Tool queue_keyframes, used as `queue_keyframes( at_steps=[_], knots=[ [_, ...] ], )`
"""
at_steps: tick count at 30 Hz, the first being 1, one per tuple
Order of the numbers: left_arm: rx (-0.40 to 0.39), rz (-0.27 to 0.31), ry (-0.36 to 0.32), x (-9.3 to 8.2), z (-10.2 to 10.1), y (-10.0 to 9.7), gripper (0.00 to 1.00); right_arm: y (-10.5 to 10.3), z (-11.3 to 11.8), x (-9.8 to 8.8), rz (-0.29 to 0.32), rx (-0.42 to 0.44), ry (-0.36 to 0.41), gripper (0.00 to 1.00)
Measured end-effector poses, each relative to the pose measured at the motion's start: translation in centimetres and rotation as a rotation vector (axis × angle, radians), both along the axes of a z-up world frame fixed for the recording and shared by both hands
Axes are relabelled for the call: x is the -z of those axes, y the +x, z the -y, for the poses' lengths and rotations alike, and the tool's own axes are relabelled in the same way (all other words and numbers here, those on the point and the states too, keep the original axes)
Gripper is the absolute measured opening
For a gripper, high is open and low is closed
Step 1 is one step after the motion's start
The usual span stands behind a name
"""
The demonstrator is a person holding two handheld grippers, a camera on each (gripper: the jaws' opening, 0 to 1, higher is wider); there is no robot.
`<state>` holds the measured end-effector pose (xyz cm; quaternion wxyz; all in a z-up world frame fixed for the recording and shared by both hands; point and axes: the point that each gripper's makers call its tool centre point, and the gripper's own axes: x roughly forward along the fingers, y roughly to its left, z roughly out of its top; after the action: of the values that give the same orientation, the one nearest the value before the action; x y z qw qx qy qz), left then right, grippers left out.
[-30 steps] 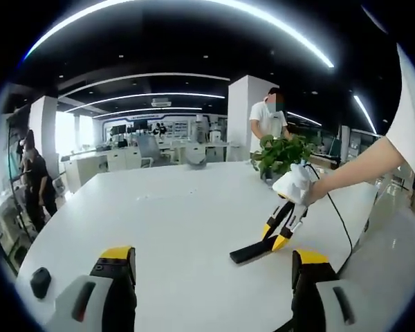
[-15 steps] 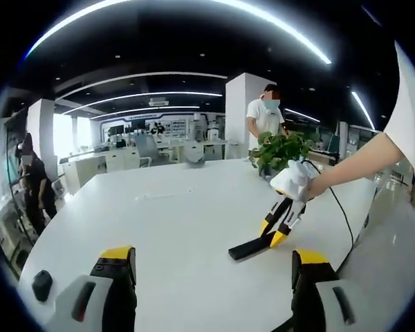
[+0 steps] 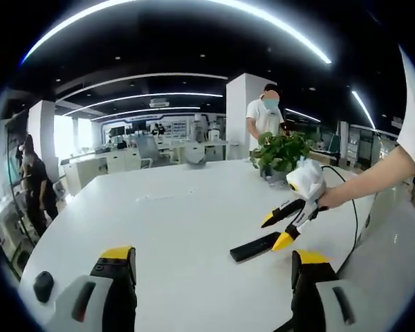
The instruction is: Press the specified remote control buttons in sequence, fully releasing each button before pressing the next.
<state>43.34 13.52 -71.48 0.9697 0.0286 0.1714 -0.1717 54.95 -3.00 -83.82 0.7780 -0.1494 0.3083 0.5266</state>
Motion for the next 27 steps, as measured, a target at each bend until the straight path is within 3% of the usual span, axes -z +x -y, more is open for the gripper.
queue_keyframes(
  at_steps=[2,10,21,27],
  knots=[
    [0.001,0.001,0.000,0.0,0.0,0.0,0.97,0.1,0.5,-1.1,0.035,0.046,0.027,0.79],
    [0.018,0.016,-0.006,-0.3,0.4,-0.1,0.97,-1.7,2.0,-4.9,0.081,0.148,0.115,0.92],
    [0.011,0.033,-0.004,-0.7,0.3,-0.3,0.97,-5.8,4.6,-10.3,0.169,0.243,0.175,1.00],
    [0.042,0.021,0.018,-0.4,0.9,-0.6,0.97,-7.3,7.1,-11.5,0.195,0.308,0.157,1.00]
  ],
)
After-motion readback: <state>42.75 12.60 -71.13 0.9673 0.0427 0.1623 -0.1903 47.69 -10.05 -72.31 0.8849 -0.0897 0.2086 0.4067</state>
